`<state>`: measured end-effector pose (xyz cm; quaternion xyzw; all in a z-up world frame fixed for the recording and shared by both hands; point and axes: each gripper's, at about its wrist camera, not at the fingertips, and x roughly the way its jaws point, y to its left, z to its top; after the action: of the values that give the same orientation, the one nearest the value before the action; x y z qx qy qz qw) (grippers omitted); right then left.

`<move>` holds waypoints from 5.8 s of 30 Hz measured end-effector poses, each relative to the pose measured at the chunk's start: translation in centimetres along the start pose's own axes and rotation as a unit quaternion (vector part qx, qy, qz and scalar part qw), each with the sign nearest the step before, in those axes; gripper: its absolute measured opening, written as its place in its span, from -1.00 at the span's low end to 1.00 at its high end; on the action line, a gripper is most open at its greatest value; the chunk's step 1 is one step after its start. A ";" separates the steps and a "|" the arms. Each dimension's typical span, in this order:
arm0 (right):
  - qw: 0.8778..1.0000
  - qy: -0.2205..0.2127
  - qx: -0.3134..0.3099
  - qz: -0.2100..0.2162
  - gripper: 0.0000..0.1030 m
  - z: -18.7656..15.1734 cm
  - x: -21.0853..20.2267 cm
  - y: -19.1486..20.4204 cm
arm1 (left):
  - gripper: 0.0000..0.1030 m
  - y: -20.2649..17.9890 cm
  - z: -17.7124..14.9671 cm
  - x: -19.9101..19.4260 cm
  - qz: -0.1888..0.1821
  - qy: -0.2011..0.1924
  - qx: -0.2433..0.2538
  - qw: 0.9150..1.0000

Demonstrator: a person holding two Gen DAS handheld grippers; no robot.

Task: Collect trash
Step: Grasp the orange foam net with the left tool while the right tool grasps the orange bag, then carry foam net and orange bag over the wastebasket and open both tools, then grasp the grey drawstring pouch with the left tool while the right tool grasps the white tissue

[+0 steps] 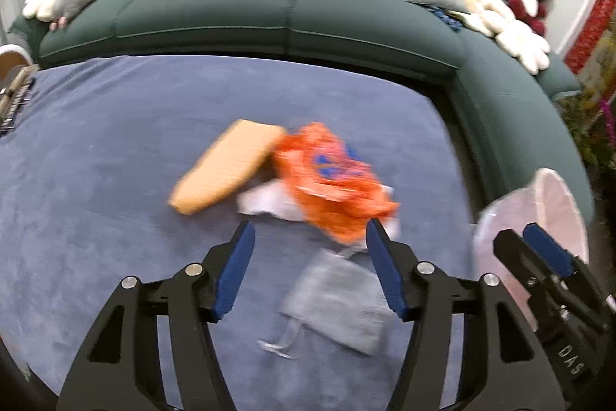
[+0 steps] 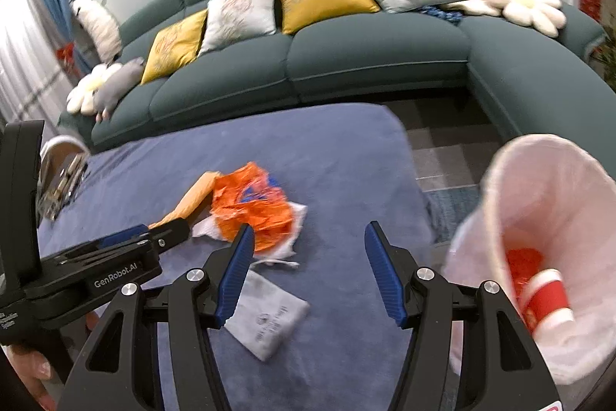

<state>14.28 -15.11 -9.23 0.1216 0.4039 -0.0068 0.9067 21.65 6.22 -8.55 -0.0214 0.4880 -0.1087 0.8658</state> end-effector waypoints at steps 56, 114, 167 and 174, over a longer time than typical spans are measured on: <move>1.000 -0.029 0.010 0.005 -0.54 3.5 0.0 -0.4 | -0.83 -3.9 2.7 -2.1 -0.034 -0.036 0.065 0.997; 0.976 -0.087 0.157 -0.122 -0.16 -3.8 -13.1 -22.3 | -0.23 -28.3 -4.9 -3.7 -0.112 -0.004 0.201 0.973; 0.999 -0.021 0.009 -0.033 -0.15 -0.5 -4.3 -4.2 | 0.42 -5.8 -4.3 0.7 -0.003 0.039 0.025 0.999; 1.000 0.008 -0.013 -0.018 -0.15 -0.8 -0.8 -1.8 | 0.42 -2.4 -5.2 3.1 0.012 0.066 0.003 0.998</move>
<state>12.97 -16.70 -9.53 0.1025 0.4132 -0.0171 0.9047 18.37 3.55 -13.59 -0.0056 0.5441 -0.1011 0.8329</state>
